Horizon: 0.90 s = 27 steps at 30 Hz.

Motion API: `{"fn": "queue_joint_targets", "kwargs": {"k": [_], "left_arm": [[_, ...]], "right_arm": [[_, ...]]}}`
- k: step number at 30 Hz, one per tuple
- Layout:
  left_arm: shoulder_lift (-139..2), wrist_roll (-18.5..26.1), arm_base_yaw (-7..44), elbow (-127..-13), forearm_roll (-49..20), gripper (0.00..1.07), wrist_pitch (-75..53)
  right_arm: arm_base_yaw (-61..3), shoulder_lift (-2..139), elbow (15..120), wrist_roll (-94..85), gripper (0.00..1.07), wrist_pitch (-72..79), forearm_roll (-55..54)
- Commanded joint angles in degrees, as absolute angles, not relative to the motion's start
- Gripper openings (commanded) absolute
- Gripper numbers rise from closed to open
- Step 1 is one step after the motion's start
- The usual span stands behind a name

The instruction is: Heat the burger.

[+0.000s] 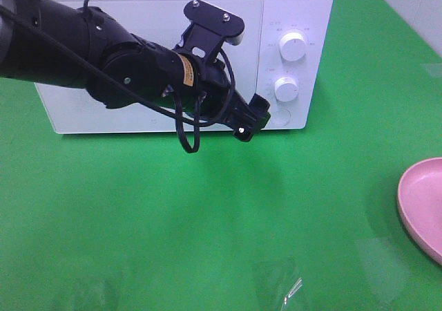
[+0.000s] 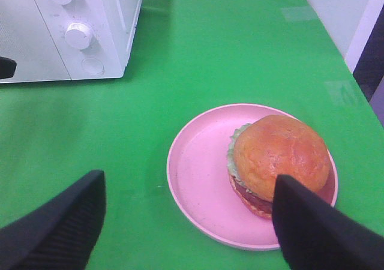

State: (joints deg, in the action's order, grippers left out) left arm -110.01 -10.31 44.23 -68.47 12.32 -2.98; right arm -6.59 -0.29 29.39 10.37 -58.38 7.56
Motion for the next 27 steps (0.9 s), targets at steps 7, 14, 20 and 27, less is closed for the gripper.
{"fn": "queue_joint_targets", "kwargs": {"k": [7, 14, 20, 27], "left_arm": [[-104.62, -10.66, 45.09, -68.93, 7.96, 1.00, -27.10], [-102.50, -10.49, 45.09, -68.93, 7.33, 1.00, -39.53], [-100.32, -9.28, 44.12, -68.98, 6.82, 1.00, -49.50], [-99.87, -5.44, 36.44, -69.10, 1.72, 1.00, -53.51]], "right_arm": [[-6.36, -1.66, 29.39, 10.14, 0.75, -57.81, 7.68], [-6.36, -1.66, 29.39, 10.08, 0.75, -57.81, 7.68], [-6.36, -1.66, 29.39, 10.14, 0.75, -57.81, 7.68], [-6.36, -1.66, 29.39, 10.14, 0.75, -57.81, 7.68]]}}
